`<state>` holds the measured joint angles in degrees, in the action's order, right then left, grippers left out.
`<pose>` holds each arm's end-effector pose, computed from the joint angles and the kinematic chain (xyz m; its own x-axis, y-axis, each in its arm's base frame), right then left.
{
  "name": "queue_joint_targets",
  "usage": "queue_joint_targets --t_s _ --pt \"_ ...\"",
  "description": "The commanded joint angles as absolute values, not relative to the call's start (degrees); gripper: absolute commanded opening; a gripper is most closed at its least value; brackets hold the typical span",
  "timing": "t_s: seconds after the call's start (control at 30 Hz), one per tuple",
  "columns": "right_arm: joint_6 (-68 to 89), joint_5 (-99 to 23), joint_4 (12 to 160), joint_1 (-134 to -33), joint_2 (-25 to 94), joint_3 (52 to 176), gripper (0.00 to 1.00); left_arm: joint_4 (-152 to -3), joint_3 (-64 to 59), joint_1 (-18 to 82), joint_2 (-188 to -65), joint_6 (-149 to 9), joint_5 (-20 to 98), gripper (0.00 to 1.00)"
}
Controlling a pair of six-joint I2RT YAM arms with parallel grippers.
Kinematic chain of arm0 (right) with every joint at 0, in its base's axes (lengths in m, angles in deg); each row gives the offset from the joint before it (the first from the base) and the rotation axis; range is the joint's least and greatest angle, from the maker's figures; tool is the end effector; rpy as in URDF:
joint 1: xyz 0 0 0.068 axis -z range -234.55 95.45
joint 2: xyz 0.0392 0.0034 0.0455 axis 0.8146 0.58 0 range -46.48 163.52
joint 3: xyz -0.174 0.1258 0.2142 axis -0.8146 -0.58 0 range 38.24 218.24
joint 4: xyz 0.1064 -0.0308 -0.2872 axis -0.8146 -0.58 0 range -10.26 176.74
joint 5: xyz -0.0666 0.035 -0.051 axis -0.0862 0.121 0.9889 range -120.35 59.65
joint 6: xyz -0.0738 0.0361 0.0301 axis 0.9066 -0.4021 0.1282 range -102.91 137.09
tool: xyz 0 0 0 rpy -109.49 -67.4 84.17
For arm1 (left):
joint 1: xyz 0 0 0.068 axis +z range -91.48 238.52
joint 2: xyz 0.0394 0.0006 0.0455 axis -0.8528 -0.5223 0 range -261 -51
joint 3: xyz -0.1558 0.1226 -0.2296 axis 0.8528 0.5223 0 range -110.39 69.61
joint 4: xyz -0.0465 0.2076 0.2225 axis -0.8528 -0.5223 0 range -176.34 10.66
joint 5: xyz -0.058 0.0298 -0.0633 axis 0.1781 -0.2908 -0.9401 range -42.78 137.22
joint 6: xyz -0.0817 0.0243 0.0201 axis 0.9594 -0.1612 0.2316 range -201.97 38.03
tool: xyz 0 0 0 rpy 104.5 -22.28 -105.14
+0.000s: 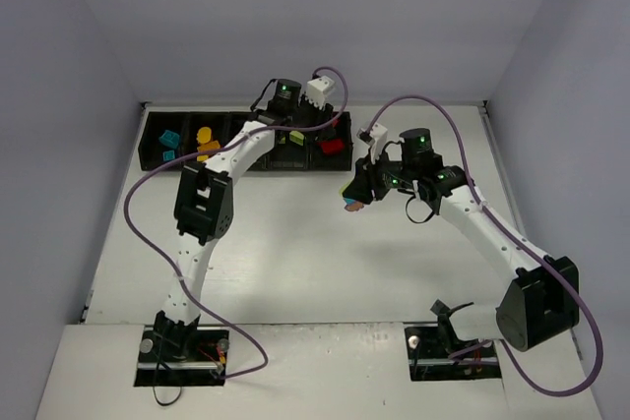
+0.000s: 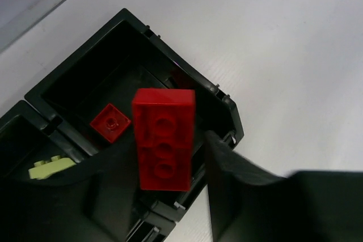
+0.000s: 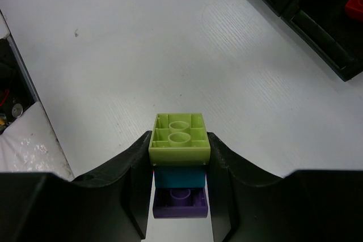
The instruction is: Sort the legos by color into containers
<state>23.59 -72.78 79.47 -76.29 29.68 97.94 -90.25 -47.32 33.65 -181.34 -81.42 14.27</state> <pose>0.3228 0.1850 0.3217 -0.2754 -0.1999 -0.9403 -0.8841 0.4369 0.1660 0.5611 -0.3066 0.2715 -0.3815 0.1679 -0.9090 0.7989 0.5546 -0.2328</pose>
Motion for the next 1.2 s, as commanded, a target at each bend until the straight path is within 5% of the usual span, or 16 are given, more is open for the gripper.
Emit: queue_joint_targets --t_s 0.0,0.07,0.13,0.67,1.17 --pt "22.27 -73.24 83.22 -76.26 28.05 98.27 0.00 -89.18 -53.35 33.12 -180.19 -79.87 17.07 0.45" --pt "22.36 -73.15 83.22 -76.35 28.05 98.27 0.00 -89.18 -54.14 33.12 -180.55 -79.34 17.16 0.60" --pt "22.36 -73.50 83.22 -76.35 28.49 98.27 0.00 -89.44 -54.14 33.20 -179.76 -79.42 15.94 0.62" --pt "28.07 -87.21 83.48 -76.35 32.53 104.24 0.00 -95.32 -27.09 39.71 -147.61 -90.05 -19.90 0.62" --pt "31.94 -98.28 83.22 -77.49 36.22 110.92 0.00 -98.50 -10.82 35.40 -133.44 -90.94 -23.97 0.62"
